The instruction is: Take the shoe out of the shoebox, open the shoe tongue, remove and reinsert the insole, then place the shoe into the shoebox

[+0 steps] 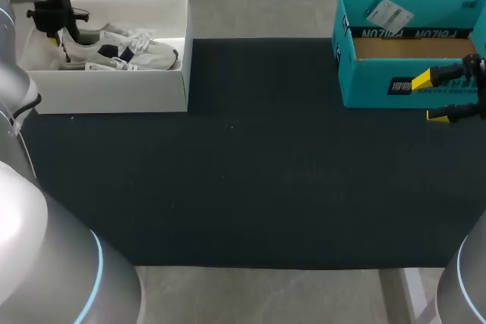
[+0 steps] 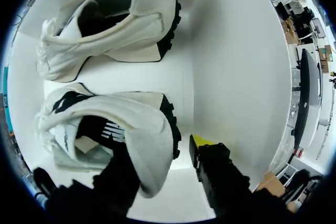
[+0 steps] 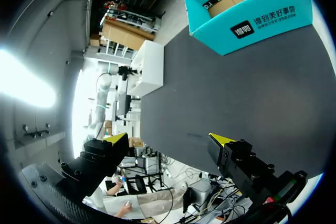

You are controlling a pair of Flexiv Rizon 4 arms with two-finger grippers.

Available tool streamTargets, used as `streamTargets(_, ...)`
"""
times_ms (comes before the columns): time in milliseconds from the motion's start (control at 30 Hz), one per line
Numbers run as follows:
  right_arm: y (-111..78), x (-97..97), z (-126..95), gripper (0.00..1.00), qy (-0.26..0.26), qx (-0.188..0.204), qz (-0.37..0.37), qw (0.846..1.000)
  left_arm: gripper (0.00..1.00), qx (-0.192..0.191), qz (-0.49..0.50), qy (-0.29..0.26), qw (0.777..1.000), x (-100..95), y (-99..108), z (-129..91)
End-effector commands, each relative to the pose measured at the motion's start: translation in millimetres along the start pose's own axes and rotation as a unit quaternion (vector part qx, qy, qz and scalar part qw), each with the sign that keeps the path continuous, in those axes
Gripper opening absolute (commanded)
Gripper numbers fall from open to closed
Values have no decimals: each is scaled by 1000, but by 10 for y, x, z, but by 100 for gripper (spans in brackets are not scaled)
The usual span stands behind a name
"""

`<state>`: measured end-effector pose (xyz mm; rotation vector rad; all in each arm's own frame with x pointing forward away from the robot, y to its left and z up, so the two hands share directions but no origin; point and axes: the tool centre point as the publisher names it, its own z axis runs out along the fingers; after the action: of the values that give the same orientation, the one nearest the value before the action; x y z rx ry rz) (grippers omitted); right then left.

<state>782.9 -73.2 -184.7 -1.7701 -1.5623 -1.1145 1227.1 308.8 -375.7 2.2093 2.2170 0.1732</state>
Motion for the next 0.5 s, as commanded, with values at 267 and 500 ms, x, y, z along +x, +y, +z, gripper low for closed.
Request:
streamTargets(267, -7, 1, -1, 100, -1, 0, 0, 1000, 100, 5, 7, -39, 999, -7, -171, -522)
streamTargets(500, -7, 1, -1, 100, -1, 0, 0, 1000, 100, -10, 18, -45, 999, -46, -439, -656)
